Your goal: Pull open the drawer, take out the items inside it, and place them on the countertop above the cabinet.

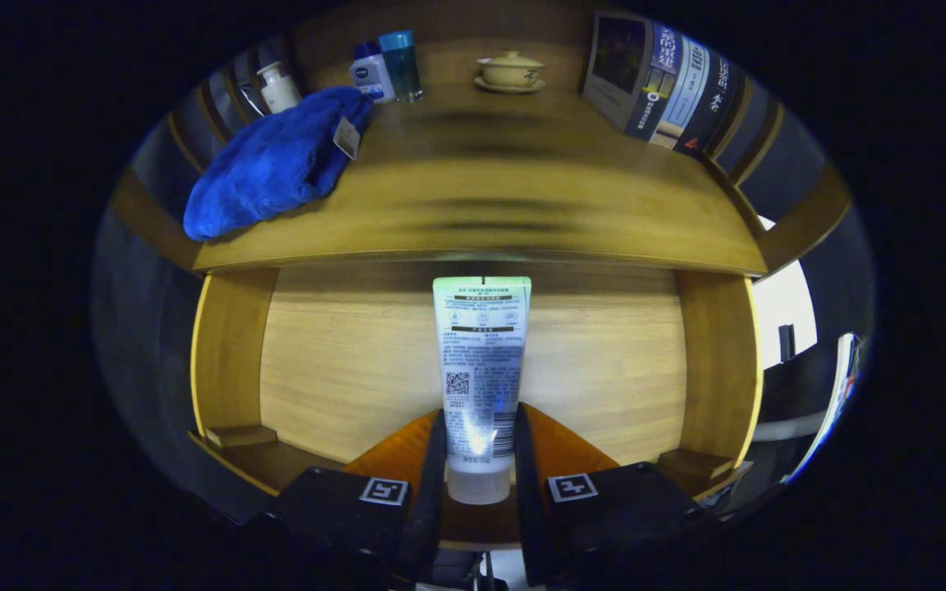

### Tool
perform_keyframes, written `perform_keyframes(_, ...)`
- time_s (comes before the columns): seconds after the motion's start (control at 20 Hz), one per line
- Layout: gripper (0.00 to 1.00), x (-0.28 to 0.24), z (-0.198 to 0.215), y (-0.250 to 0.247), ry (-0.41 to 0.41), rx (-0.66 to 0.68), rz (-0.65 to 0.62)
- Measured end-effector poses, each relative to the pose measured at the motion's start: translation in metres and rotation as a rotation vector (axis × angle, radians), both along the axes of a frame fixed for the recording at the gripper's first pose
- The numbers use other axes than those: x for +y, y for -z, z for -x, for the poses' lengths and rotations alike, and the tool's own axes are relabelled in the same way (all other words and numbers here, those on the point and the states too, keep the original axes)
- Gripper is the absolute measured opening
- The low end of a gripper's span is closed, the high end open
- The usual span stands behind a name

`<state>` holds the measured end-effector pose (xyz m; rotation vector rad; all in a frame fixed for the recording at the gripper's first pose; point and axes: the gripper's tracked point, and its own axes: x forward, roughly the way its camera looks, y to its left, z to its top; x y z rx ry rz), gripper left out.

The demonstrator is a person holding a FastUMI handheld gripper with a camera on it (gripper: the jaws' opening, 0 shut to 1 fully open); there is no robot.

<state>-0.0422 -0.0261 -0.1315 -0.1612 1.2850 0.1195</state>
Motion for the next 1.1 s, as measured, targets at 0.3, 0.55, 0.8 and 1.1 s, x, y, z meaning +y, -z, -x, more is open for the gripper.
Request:
perform_keyframes(0.3, 0.48, 0.001, -0.042, -0.068, -0.023, -0.099, 0.009)
perform_keyframes(0.55, 0.48, 0.000, -0.108, -0.101, -0.019, -0.183, 0.030)
perform_keyframes(0.8, 0.48, -0.004, -0.158, -0.100, -0.026, -0.205, 0.073)
perform_keyframes(1.1, 0.48, 0.018, -0.180, -0.074, -0.039, -0.162, 0.061)
